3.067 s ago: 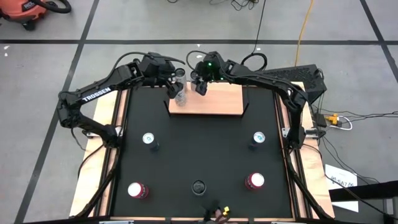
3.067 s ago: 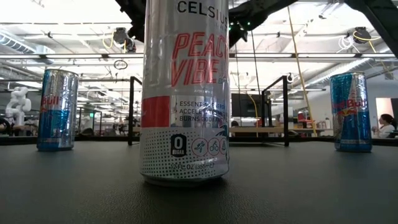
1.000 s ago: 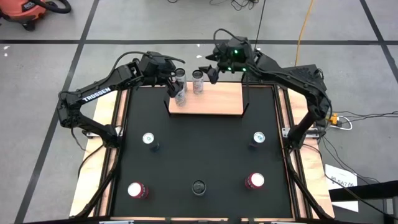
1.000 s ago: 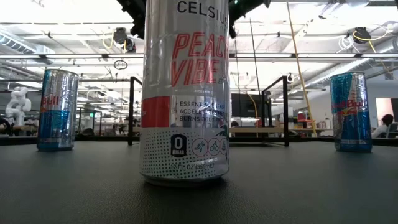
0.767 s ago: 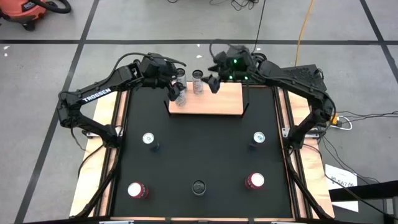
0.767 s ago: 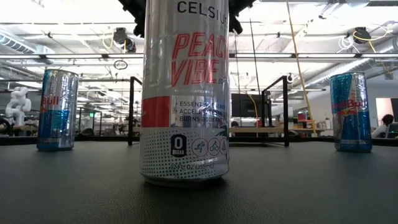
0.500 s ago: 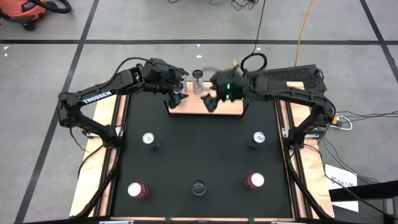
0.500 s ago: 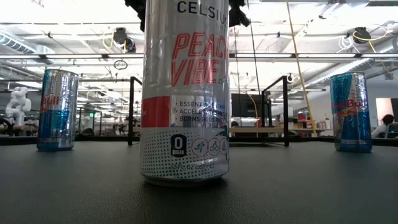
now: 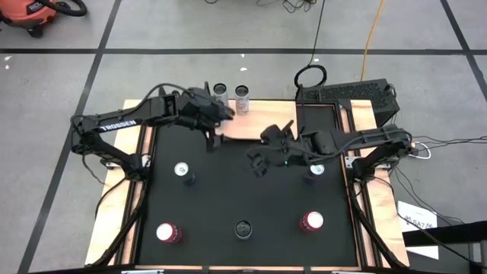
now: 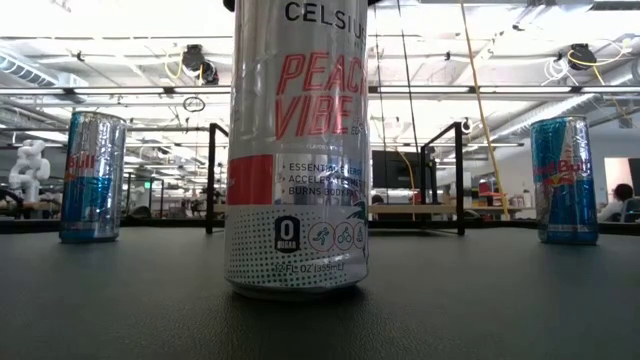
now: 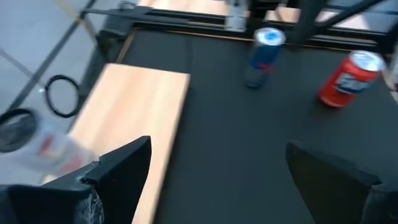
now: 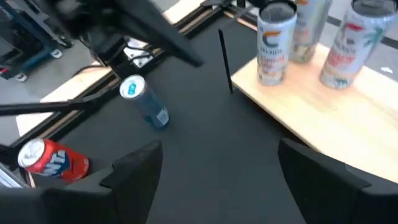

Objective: Place canned beverage on shelf
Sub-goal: Put the white-pink soda can on the shelf aligned with the other white-pink soda can

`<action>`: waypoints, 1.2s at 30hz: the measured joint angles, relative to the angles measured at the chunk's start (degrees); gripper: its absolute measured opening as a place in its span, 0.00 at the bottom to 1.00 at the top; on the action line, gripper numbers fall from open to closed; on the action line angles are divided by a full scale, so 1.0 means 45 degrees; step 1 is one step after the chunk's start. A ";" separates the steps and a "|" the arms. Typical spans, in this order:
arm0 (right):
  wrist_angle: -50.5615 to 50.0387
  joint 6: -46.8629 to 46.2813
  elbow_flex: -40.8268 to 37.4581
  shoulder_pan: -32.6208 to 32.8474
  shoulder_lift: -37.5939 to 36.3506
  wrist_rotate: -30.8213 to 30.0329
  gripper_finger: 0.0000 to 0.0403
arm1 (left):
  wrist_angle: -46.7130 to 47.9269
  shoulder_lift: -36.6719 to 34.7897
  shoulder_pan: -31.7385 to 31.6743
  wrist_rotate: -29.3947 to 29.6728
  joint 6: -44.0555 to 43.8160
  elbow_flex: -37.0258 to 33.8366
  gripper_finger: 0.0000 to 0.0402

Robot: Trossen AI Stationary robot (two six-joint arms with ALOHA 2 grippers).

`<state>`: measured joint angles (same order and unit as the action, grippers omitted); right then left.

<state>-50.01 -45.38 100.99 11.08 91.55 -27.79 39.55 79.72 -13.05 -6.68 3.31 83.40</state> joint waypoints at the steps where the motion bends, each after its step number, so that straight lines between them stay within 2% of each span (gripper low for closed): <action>1: -0.0257 -0.0178 0.0000 0.0226 -0.0036 -0.0133 0.77 | -0.0005 0.0000 0.0285 0.0005 -0.0063 0.0000 0.91; 5: -0.1671 -0.1163 0.0000 0.1166 -0.0102 -0.0599 0.77 | -0.0337 0.0000 0.1477 0.0334 -0.0917 -0.0008 0.91; 11: -0.3312 -0.2780 -0.0005 0.2942 -0.0087 -0.0903 0.77 | -0.2114 0.0157 0.3376 0.1448 -0.2273 -0.0010 0.91; 17: -0.3591 -0.3981 -0.0010 0.4919 -0.0087 -0.1811 0.77 | -0.3127 0.0827 0.5180 0.3468 -0.3544 -0.0010 0.91; 21: -0.3329 -0.4131 -0.0010 0.6061 -0.0055 -0.1864 0.77 | -0.3932 0.1518 0.6524 0.4145 -0.5110 -0.0010 0.91; 29: -0.3355 -0.4003 -0.0015 0.7034 0.0005 -0.2823 0.77 | -0.4219 0.2754 0.9480 0.5548 -0.5728 -0.0010 0.91; 32: -0.3367 -0.3799 -0.0015 0.7069 0.0010 -0.2822 0.77 | -0.4242 0.3360 1.0037 0.6384 -0.6924 -0.0010 0.92; 36: -0.3403 -0.3805 -0.0015 0.7130 0.0010 -0.2822 0.77 | -0.4242 0.4067 1.0243 0.6657 -0.8461 -0.0010 0.92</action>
<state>-65.33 -62.51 100.92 43.17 91.59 -40.49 20.46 98.02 33.04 23.28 -34.76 83.35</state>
